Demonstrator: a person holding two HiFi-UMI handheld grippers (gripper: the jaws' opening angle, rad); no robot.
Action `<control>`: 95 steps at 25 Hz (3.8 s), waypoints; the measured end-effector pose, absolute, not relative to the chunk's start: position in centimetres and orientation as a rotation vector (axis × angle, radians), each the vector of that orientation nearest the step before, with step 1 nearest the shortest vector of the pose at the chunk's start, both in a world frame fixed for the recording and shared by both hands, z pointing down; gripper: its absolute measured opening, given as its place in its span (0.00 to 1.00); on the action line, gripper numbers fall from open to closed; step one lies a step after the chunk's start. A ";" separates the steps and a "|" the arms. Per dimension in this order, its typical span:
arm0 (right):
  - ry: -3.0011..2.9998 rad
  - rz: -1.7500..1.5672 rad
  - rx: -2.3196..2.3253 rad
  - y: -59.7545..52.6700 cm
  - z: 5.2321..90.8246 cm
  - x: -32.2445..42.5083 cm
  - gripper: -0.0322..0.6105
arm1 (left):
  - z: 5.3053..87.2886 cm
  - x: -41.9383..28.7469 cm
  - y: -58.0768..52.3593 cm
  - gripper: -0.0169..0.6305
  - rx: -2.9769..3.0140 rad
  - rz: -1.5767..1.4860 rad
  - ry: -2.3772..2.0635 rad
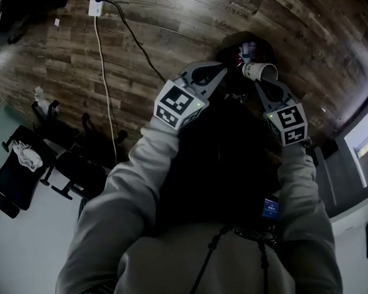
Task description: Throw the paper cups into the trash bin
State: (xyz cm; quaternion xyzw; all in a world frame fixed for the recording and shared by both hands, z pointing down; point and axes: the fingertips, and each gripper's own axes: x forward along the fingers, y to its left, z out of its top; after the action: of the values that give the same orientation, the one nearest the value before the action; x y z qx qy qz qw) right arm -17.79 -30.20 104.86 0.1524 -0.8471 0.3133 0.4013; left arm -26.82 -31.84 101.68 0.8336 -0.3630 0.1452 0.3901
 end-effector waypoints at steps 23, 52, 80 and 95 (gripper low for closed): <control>-2.086 0.914 0.408 -28.4 115.1 -16.2 0.37 | 109.7 -26.4 -28.4 0.02 2.024 0.319 -0.927; -2.170 0.867 0.426 -27.3 84.8 -14.8 0.08 | 82.8 -24.8 -24.8 0.02 2.057 0.379 -0.909; -2.410 0.506 0.790 -33.0 55.4 -10.5 0.08 | 53.1 -24.0 -33.0 0.02 2.645 0.496 -0.900; -2.628 0.136 0.979 -34.6 36.8 -10.9 0.08 | 36.8 -22.5 -37.7 0.02 2.832 0.297 -1.035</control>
State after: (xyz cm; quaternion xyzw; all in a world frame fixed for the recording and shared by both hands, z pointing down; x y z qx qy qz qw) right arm -10.87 -34.58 36.78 0.3438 -0.9229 0.0478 0.1663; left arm -22.49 -37.70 36.85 0.9333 -0.3411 0.0978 0.0561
